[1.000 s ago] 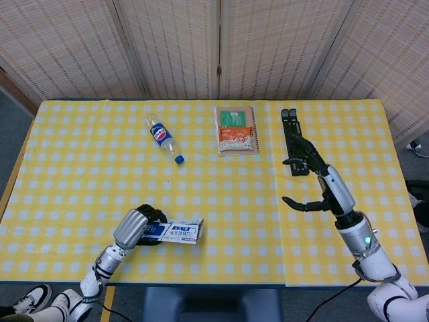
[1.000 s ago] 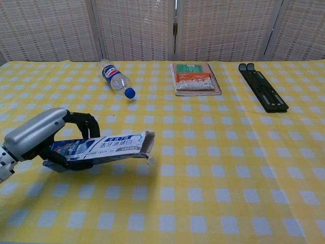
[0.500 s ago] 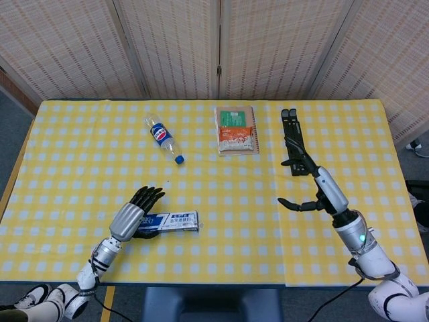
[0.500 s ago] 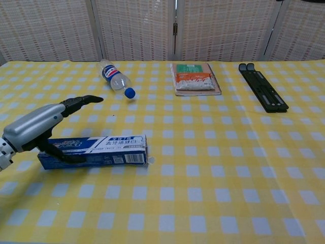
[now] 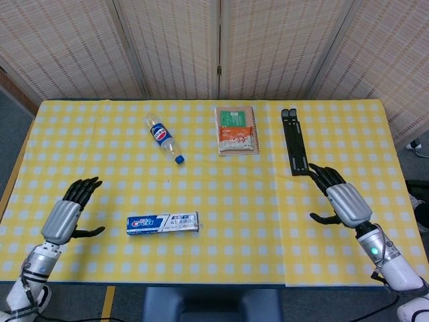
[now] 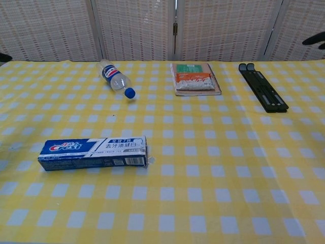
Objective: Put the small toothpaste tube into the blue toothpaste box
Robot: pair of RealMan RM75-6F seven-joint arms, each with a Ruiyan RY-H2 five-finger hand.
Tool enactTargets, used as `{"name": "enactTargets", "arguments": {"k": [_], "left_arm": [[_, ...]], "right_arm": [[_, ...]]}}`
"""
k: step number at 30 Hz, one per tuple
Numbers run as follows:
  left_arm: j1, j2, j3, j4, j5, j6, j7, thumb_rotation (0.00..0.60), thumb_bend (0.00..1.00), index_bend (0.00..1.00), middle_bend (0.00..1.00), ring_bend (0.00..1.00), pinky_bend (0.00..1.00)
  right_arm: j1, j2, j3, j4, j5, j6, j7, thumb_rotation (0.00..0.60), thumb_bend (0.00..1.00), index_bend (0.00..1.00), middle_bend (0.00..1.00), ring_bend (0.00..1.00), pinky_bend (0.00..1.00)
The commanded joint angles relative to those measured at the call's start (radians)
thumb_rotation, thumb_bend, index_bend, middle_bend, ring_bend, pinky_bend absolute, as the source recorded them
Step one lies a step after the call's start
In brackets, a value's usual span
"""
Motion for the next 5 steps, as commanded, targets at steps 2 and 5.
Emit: {"name": "enactTargets", "arguments": {"k": [2, 5], "left_arm": [[0.141, 0.035, 0.018, -0.085, -0.102, 0.111, 0.311, 0.6, 0.09, 0.05, 0.08, 0.0, 0.0], [0.148, 0.033, 0.024, -0.095, -0.056, 0.129, 0.36, 0.6, 0.09, 0.04, 0.08, 0.0, 0.0]], "right_arm": [[-0.185, -0.096, -0.031, 0.035, 0.268, 0.163, -0.399, 0.6, 0.27, 0.0, 0.0, 0.0, 0.0], [-0.213, -0.121, -0.027, 0.083, 0.248, 0.187, -0.343, 0.6, 0.27, 0.0, 0.0, 0.0, 0.0]]}}
